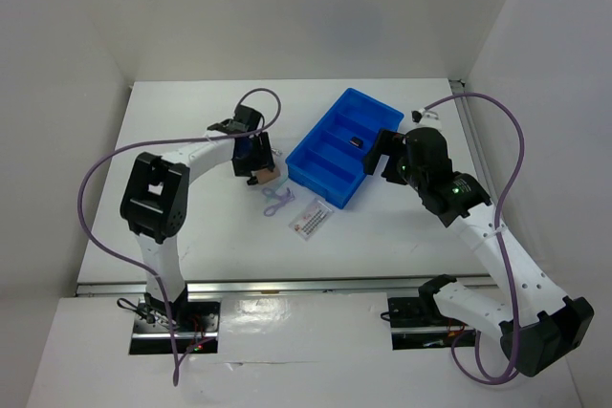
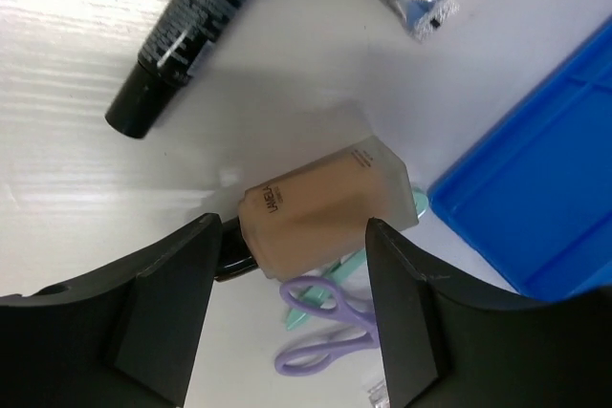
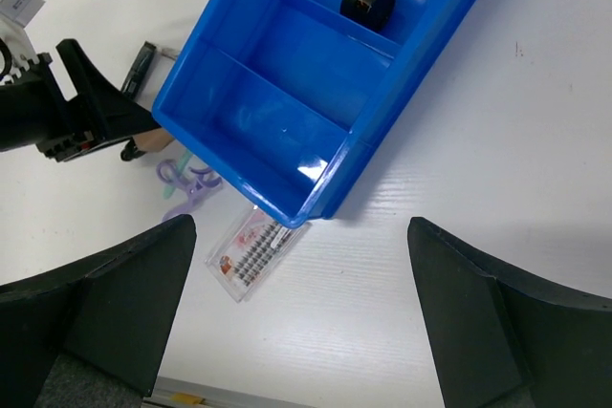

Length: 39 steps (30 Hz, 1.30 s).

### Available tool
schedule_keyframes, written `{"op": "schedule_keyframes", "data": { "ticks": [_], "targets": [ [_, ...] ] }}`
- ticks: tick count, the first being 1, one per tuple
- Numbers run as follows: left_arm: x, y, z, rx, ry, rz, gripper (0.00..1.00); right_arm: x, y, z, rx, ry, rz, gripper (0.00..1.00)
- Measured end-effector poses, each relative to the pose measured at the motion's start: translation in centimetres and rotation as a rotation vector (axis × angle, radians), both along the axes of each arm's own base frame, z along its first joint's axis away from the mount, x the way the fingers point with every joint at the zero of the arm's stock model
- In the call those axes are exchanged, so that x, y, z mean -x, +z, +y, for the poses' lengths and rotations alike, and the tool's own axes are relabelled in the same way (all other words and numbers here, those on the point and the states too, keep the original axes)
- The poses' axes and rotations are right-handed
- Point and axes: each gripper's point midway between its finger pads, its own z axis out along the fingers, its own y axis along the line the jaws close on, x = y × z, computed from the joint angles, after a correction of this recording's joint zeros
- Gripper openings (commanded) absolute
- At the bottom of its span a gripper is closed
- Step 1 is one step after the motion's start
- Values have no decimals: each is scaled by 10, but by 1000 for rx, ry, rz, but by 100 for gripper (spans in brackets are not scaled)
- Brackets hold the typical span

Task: Organize the makeup

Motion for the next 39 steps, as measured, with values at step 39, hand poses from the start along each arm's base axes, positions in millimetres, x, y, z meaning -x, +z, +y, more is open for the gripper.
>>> {"op": "schedule_keyframes", "data": {
  "ticks": [39],
  "targets": [
    [12, -6, -1, -328, -332, -85, 90, -1, -4, 6, -17, 18, 11, 99]
  ]
}}
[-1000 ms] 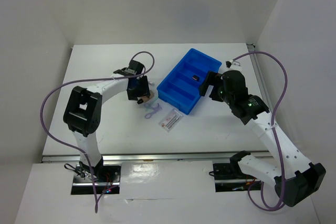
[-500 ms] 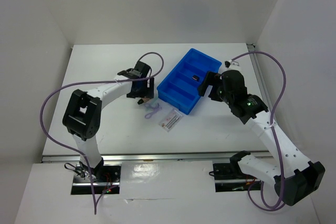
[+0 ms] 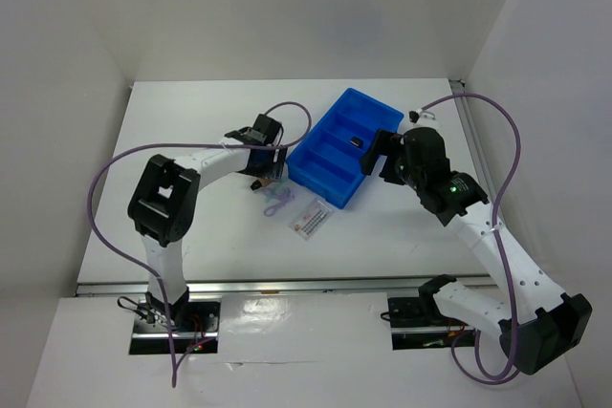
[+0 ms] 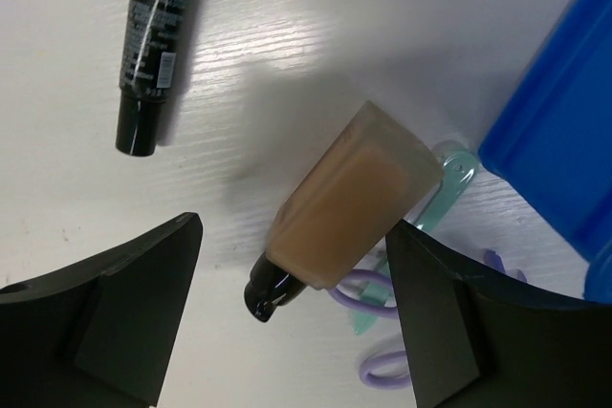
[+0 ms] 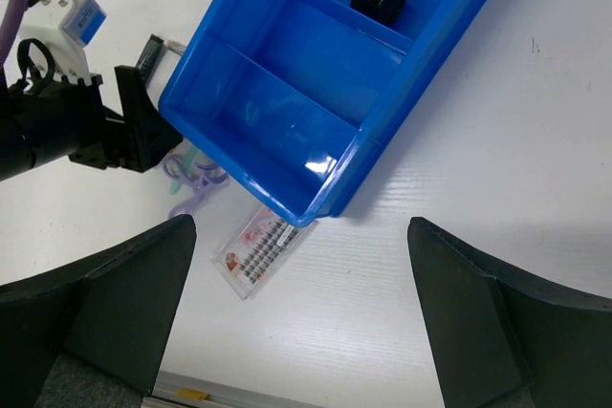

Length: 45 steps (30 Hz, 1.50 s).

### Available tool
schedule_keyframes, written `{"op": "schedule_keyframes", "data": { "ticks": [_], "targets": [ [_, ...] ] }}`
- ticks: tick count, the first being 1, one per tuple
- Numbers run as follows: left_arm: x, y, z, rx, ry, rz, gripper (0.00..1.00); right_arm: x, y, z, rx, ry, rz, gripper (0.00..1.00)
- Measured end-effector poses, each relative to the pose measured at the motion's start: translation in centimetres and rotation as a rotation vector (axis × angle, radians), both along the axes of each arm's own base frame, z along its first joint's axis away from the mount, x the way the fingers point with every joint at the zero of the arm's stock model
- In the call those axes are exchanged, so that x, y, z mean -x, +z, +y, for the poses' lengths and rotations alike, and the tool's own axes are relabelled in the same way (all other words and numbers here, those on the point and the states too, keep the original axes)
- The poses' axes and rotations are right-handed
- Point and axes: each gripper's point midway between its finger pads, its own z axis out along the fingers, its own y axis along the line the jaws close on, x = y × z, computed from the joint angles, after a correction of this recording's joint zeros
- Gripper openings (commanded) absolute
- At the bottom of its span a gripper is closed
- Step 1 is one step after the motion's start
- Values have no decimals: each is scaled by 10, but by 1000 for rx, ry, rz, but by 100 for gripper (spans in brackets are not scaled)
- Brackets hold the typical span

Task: Organize the makeup

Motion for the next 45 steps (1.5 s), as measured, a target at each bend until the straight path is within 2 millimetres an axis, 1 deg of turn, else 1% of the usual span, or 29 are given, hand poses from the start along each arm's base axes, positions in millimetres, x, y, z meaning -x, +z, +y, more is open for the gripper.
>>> {"op": "schedule_keyframes", "data": {
  "ticks": [2, 4, 5, 7, 8, 10, 12, 15, 16, 19, 21, 22, 23, 25, 28, 29, 31, 32, 34, 35, 37, 38, 39, 41, 43, 45],
  "targets": [
    [-2, -3, -2, 5, -13, 2, 88, 0, 0, 0, 0, 0, -1, 99],
    [-4, -6, -5, 6, -27, 7, 84, -1, 1, 0, -2, 0, -4, 99],
    [-6, -9, -7, 12, -31, 8, 78, -1, 1, 0, -3, 0, -6, 99],
    [-10, -14, -10, 29, -34, 12, 72, -1, 1, 0, -3, 0, -7, 99],
    [-10, -16, -12, 35, -35, 15, 66, -1, 1, 0, -3, 0, -7, 99],
    [-13, -16, -15, 52, -38, 13, 59, -1, 2, 0, -3, -1, -8, 99],
    [-15, -15, -16, 63, -37, 5, 47, -1, 2, 0, -3, -1, -8, 99],
    [-15, -15, -15, 66, -32, 7, 35, -1, 2, 0, -2, -2, -8, 99],
    [-15, -15, -13, 66, -25, 10, 29, -1, 2, 0, -2, -2, -8, 99],
    [-10, -10, -7, 61, -2, 24, 22, -1, 2, 0, -3, -2, -8, 99],
    [-6, 0, -2, 55, 7, 24, 16, -1, 2, 0, -3, -2, -8, 99],
    [-5, 8, 1, 55, 12, 18, 15, -1, 2, 0, -3, -2, -8, 99],
    [-5, 17, 3, 54, 16, 14, 11, -2, 2, 0, -3, -2, -9, 99],
    [-10, 43, 3, 66, 22, -23, 3, -2, 2, 0, -4, -2, -11, 99],
    [-29, 89, -5, 118, 32, -110, 3, -2, 2, 0, -3, -4, -13, 99],
    [-36, 105, -10, 152, 32, -144, 1, -2, 2, -1, -1, -7, -13, 99],
    [-44, 134, -24, 232, 15, -195, 0, -3, 3, -2, 2, -19, -16, 99],
    [-48, 150, -34, 284, 4, -216, 0, -4, 3, -4, 1, -29, -17, 99],
    [-55, 176, -56, 380, -15, -248, 0, -3, 7, -7, -5, -46, -33, 99],
    [-58, 187, -69, 422, -32, -257, 0, -1, 10, -9, -11, -54, -47, 99],
    [-67, 205, -102, 515, -66, -270, 0, 5, 19, -15, -26, -75, -85, 99],
    [-73, 210, -119, 555, -78, -277, 0, 8, 24, -19, -32, -85, -105, 99],
    [-77, 212, -136, 587, -91, -274, 0, 11, 32, -22, -42, -96, -132, 99],
    [-82, 204, -168, 646, -108, -252, 0, 16, 43, -29, -54, -118, -170, 99],
    [-82, 187, -194, 694, -118, -213, 0, 19, 49, -34, -56, -141, -189, 99],
    [-78, 165, -213, 727, -114, -155, 0, 22, 50, -39, -51, -156, -195, 99]
  ]
}}
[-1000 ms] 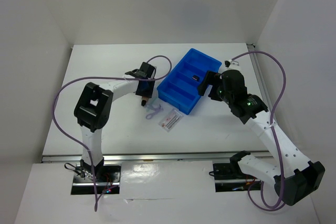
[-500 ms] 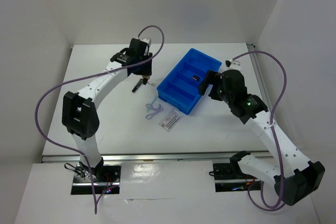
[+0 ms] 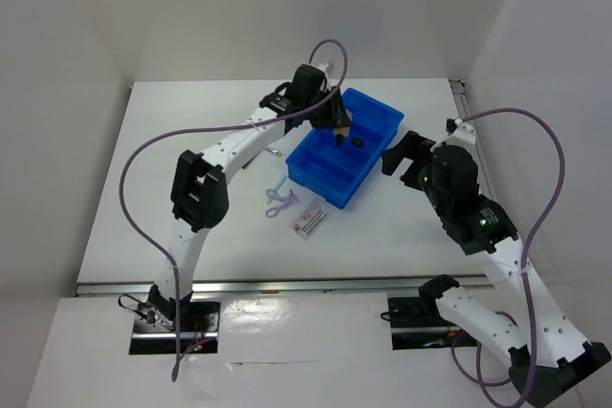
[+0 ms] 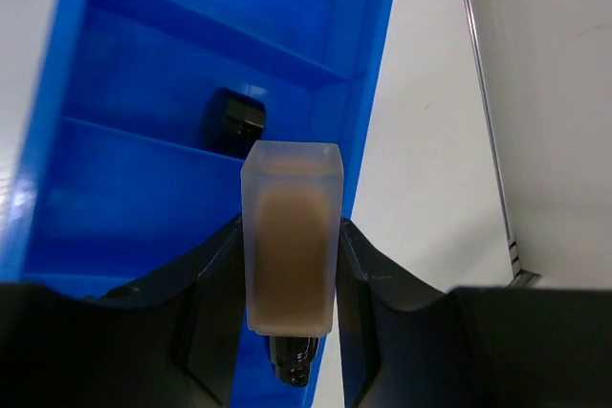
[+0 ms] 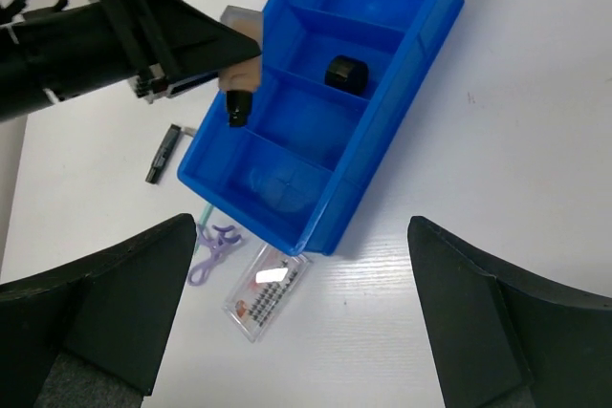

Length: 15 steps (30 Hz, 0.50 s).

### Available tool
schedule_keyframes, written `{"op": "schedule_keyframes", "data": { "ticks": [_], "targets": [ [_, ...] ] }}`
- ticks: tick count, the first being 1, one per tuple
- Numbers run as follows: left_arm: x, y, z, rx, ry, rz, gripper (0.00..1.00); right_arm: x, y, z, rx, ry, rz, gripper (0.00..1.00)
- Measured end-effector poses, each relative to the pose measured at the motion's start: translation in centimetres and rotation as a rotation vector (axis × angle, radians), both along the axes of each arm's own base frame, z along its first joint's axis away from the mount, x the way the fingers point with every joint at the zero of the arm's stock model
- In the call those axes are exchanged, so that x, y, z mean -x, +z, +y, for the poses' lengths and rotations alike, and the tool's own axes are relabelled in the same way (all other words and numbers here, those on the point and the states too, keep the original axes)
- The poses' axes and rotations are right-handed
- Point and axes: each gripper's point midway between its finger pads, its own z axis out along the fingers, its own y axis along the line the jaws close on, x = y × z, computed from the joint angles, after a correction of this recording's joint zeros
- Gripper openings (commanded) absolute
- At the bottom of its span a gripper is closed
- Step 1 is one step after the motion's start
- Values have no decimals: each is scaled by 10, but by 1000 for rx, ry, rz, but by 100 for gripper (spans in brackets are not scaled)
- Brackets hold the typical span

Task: Organize the makeup

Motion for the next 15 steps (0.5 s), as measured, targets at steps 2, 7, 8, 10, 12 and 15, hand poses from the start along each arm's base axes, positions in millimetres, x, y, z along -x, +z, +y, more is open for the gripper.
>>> {"op": "schedule_keyframes", "data": {
  "ticks": [2, 7, 8, 10, 12, 15],
  "targets": [
    [1, -18, -14, 31, -1, 46, 0, 2, -3, -3, 7, -14, 11, 99],
    [-12, -41, -35, 97, 38, 92, 0, 6, -10, -7, 19, -28, 42, 99],
    [-16, -42, -39, 112, 49, 91, 0, 6, -11, -7, 18, -29, 44, 99],
    [-25, -44, -47, 142, 71, 77, 0, 7, -11, -7, 19, -28, 49, 99],
    [-31, -48, -52, 159, 90, 69, 0, 7, -12, -7, 18, -25, 50, 99],
    [-39, -55, -61, 175, 126, 46, 0, 7, -12, -5, 14, -18, 53, 99]
  ]
}}
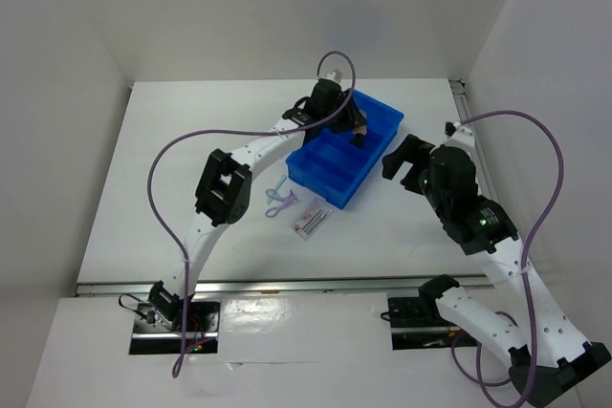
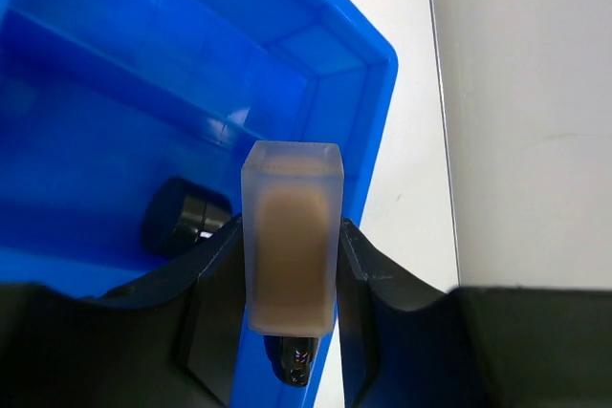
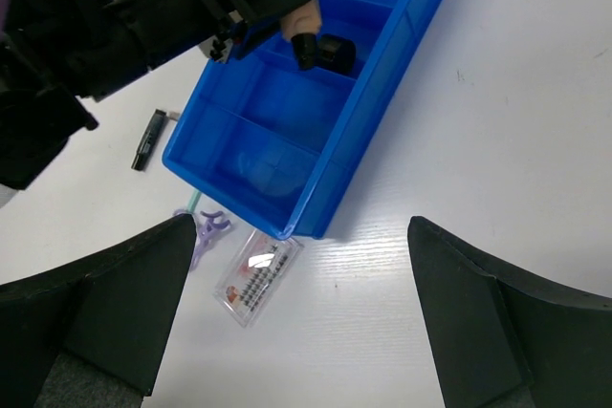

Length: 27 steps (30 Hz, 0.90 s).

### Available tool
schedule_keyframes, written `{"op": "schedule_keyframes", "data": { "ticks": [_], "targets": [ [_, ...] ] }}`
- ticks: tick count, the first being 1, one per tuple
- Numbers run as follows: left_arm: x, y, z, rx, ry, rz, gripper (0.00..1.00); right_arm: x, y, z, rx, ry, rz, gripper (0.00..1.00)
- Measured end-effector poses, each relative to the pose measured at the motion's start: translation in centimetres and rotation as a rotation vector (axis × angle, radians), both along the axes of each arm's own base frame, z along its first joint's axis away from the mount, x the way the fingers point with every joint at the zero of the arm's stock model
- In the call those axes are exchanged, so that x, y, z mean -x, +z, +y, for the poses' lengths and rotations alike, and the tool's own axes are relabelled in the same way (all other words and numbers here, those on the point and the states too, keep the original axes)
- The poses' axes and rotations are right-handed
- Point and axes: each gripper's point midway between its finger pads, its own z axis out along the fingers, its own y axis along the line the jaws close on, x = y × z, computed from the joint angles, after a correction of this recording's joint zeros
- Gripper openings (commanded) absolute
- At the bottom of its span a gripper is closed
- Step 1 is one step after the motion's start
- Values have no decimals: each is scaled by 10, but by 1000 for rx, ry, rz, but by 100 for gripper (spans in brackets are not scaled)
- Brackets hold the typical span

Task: Organize the makeup

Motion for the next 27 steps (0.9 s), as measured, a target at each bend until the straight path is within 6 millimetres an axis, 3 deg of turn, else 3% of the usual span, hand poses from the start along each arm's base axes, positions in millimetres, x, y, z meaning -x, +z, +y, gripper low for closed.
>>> {"op": "schedule_keyframes", "data": {
  "ticks": [6, 9, 10, 13, 23, 25, 27],
  "targets": [
    [-10, -13, -13, 20, 57, -30, 0, 5, -4, 1, -2, 12, 23, 99],
    [-12, -12, -17, 30, 66, -48, 27, 10, -5, -2, -2, 9, 30, 99],
    [-13, -11, -17, 32, 69, -54, 47, 12, -5, -2, -4, 8, 31, 99],
    [-16, -8, -17, 41, 71, -75, 66, 14, -4, -3, -9, 5, 26, 99],
    [-13, -1, -15, 24, 34, -129, 73, 16, -7, -4, -4, 5, 38, 99],
    [-8, 5, -11, 11, 26, -140, 67, 16, -7, -4, -4, 5, 39, 99],
    [-2, 18, -5, -1, 17, -161, 50, 15, -8, -4, -3, 7, 43, 99]
  ]
}}
